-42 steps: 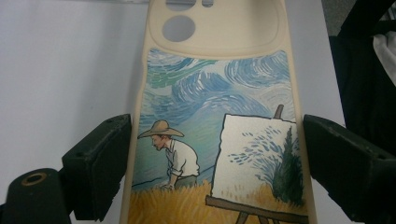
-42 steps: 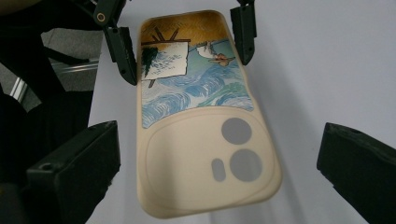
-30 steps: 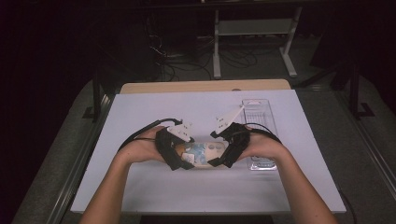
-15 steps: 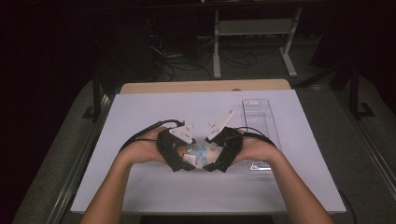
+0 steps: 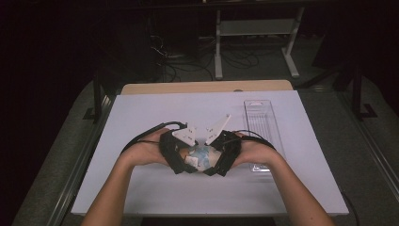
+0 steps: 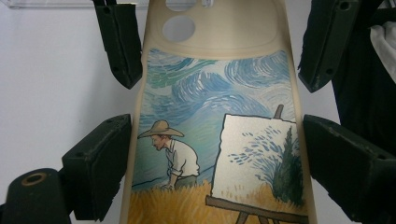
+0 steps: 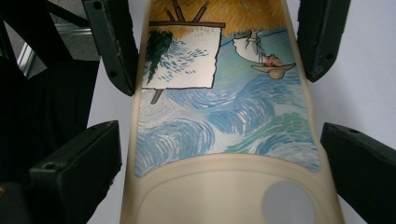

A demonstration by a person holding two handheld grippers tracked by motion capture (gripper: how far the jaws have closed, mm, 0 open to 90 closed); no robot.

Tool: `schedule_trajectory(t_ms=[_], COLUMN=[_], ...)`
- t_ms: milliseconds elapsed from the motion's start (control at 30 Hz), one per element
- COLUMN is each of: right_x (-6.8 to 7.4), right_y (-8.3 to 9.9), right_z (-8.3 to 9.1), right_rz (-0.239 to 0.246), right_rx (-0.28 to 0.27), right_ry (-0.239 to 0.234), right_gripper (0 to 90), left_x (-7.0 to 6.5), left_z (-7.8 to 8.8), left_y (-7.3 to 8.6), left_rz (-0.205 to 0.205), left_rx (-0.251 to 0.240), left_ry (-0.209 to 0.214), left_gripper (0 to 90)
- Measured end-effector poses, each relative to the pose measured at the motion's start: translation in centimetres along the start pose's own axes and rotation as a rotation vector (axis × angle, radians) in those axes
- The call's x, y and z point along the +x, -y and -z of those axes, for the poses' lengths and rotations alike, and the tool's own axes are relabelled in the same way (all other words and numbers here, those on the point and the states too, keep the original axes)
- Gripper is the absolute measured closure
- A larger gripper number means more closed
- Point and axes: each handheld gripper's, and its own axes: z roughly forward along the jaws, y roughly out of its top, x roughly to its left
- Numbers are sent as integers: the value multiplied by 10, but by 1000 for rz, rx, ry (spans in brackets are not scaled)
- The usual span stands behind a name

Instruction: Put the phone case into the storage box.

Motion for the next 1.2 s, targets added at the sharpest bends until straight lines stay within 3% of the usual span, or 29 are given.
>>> schedule_trajectory(t_ms=[200,833,900,967,1033,1200], right_x=[1,2,2,2,2,1], right_y=[0,1,1,1,1,1], right_z=[0,-3,-4,-4,-5,-5], right_rz=[4,27,25,27,24,17], right_rx=[1,28,29,35,40,43], right_ry=[-4,16,13,14,14,14], right_gripper=[58,96,97,97,97,97], left_x=[-1,-1,-3,-2,-2,-3], left_z=[0,-2,-4,-4,-6,-7], left_y=[0,0,1,1,2,3], left_rz=[7,-10,10,-3,19,15], left_rx=[0,7,-12,8,6,3], left_ry=[2,-3,-10,-6,2,-25], left_gripper=[108,107,105,103,101,52])
